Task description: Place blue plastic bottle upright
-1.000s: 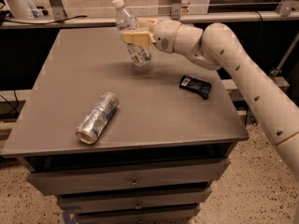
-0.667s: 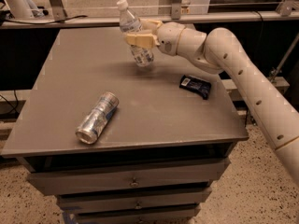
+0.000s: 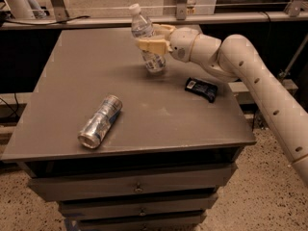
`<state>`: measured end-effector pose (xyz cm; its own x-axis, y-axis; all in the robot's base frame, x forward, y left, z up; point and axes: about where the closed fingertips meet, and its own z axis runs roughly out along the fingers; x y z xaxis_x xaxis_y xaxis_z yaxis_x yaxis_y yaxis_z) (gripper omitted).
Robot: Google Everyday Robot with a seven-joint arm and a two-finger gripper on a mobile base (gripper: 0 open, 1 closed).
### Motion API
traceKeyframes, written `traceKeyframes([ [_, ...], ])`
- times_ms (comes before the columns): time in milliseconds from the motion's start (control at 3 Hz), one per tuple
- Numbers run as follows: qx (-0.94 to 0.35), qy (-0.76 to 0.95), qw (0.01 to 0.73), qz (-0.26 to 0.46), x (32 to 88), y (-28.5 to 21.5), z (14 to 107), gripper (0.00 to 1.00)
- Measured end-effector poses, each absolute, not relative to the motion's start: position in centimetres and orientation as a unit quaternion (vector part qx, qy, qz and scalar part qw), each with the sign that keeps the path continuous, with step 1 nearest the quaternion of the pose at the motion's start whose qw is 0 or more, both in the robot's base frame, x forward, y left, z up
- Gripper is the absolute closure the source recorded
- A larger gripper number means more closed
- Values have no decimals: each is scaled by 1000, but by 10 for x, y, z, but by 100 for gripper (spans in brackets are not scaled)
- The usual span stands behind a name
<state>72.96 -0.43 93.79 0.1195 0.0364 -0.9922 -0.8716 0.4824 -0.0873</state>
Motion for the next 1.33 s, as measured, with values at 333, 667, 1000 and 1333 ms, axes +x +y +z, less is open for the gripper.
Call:
traceKeyframes([
  [333,-357,574,648,351,723,-10,926,100],
  [667,-352,578,647,352,720,-11,924,100],
  [1000,-352,578,647,352,720,-11,926,82],
  [1333,-352,578,647,352,720,-11,927,59],
])
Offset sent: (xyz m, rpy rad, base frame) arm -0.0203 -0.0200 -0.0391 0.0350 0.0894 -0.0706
